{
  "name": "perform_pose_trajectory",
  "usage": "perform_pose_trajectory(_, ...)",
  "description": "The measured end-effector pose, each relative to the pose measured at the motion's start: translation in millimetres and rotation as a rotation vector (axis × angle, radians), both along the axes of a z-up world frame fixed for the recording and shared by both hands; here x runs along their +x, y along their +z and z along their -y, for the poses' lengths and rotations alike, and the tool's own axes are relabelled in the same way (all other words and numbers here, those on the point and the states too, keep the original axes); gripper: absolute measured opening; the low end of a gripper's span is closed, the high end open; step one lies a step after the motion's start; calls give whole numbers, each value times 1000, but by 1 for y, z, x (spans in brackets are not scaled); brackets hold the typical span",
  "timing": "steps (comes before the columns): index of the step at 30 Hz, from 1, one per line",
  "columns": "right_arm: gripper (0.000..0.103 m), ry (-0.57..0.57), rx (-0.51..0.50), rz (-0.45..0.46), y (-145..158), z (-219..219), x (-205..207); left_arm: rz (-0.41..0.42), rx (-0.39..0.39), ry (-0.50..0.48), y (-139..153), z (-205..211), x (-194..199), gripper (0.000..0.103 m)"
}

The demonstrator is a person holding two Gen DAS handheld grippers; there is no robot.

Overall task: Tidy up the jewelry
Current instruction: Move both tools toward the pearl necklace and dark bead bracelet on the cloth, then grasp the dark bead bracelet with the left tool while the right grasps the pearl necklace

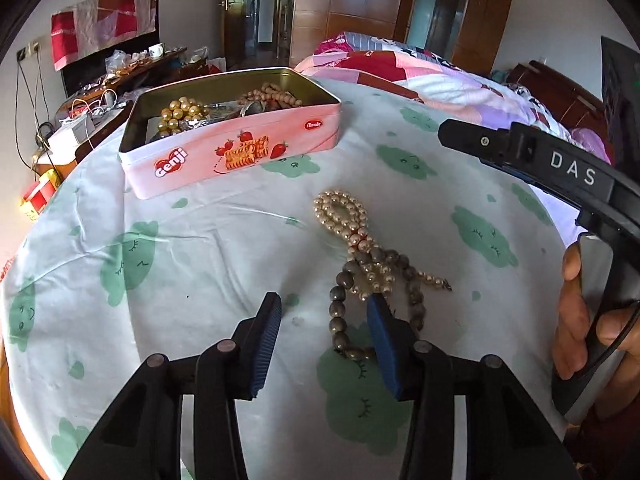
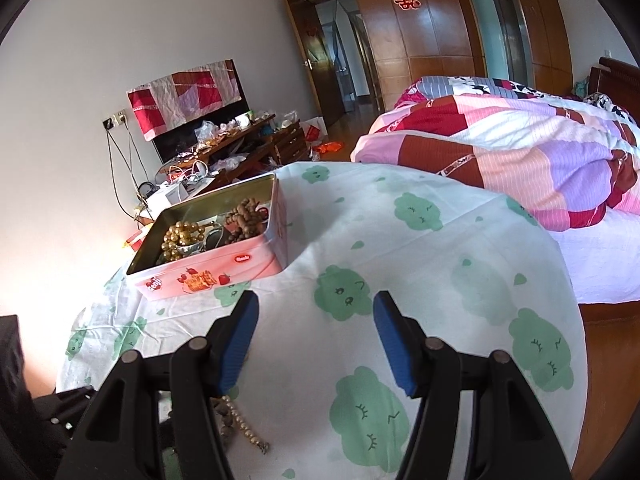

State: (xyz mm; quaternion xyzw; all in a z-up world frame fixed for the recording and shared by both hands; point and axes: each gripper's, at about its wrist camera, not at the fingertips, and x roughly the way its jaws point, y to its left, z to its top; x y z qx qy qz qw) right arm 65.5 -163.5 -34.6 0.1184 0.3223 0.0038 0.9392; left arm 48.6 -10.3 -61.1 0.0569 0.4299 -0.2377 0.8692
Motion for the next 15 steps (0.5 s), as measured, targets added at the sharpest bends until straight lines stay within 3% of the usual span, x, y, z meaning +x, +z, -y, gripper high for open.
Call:
perform_pose_trajectory(2, 63, -1, 8, -3, -1, 1, 0, 6, 15, -1, 0, 2, -3, 45)
perform_pose_trajectory(4, 63, -1, 12, -5, -1, 1, 0, 13, 26, 10, 1, 2, -3, 28)
perform_pose_trajectory(5, 63, -1, 12, -5, -1, 1, 1, 8, 13, 9, 1, -1, -4, 14)
perform_pose_trajectory(6, 63, 0, 14, -6, -1, 2, 0, 0, 0, 9, 0, -2, -1, 9)
perform_pose_trajectory(12, 63, -6, 33, -18, -4, 4, 0, 18, -32, 41, 3, -8, -2, 8)
perform_pose_trajectory(15, 63, -9, 40, -16, -4, 5, -1, 76, -132, 85, 17, -25, -5, 8)
